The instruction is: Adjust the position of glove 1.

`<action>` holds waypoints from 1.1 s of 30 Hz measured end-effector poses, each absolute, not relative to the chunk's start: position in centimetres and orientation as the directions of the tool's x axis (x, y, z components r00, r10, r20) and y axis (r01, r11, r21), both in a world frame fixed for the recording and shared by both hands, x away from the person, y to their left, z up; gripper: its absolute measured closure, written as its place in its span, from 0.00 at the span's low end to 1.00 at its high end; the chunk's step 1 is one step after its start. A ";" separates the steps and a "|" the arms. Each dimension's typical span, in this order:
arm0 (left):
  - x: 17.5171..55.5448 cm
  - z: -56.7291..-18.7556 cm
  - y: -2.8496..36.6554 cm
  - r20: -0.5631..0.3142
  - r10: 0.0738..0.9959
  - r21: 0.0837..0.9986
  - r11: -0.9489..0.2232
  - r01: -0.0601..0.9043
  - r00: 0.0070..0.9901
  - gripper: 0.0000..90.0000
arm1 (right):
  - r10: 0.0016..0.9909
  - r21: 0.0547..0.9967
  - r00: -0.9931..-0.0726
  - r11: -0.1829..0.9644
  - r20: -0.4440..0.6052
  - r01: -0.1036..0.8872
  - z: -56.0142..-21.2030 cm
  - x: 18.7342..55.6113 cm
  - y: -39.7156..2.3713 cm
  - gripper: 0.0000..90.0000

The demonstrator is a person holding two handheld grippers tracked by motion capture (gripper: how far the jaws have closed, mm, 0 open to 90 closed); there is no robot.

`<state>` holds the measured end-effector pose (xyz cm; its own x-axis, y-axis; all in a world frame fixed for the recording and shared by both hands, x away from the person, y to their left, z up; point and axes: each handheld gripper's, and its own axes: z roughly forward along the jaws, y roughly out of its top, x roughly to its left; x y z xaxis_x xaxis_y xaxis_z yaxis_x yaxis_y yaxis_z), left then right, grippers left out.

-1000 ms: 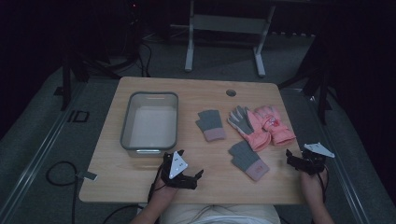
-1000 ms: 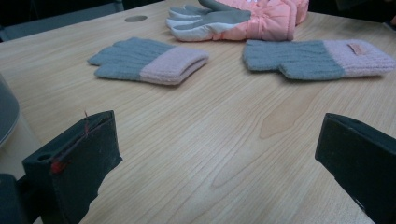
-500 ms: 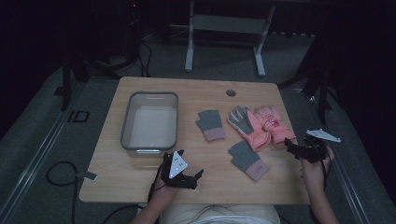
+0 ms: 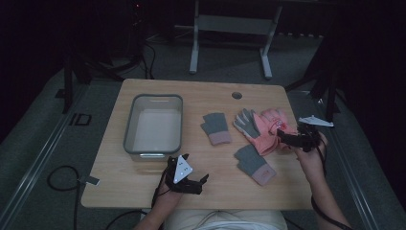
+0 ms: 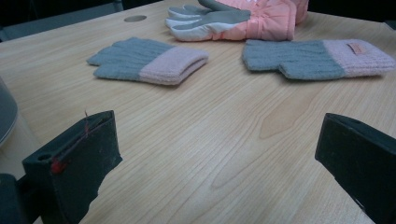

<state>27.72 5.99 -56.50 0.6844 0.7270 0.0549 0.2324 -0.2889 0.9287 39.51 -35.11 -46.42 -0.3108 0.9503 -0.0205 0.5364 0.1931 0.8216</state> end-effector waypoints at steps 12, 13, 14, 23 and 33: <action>27.7 -56.5 6.0 0.055 0.723 0.928 -0.291 0.232 0.688 0.00 | 0.902 0.820 -0.431 0.271 -0.033 0.505 -46.5 42.4 -30.9 0.19; 27.8 -56.5 6.0 0.054 0.721 0.928 -0.292 0.233 0.690 0.00 | 0.896 0.819 -0.443 0.277 -0.032 0.502 -46.5 42.6 -30.6 0.20; 27.8 -56.5 6.0 0.053 0.722 0.928 -0.291 0.233 0.690 0.00 | 0.892 0.818 -0.451 0.285 -0.035 0.499 -46.5 42.8 -30.2 0.20; 27.7 -56.5 6.0 0.064 0.719 0.928 -0.297 0.224 0.692 0.00 | 0.851 0.811 -0.523 0.333 -0.039 0.481 -46.5 44.3 -27.0 0.27; 27.7 -56.5 6.0 0.062 0.717 0.928 -0.298 0.224 0.695 0.00 | 0.796 0.787 -0.604 0.397 -0.040 0.471 -47.1 45.9 -23.1 0.34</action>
<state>27.67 5.96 -56.50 0.6946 0.7167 0.0623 0.2244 -0.2981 0.9278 45.89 -23.09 -47.07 -0.6043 0.7958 -0.0399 0.4713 0.3974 0.7873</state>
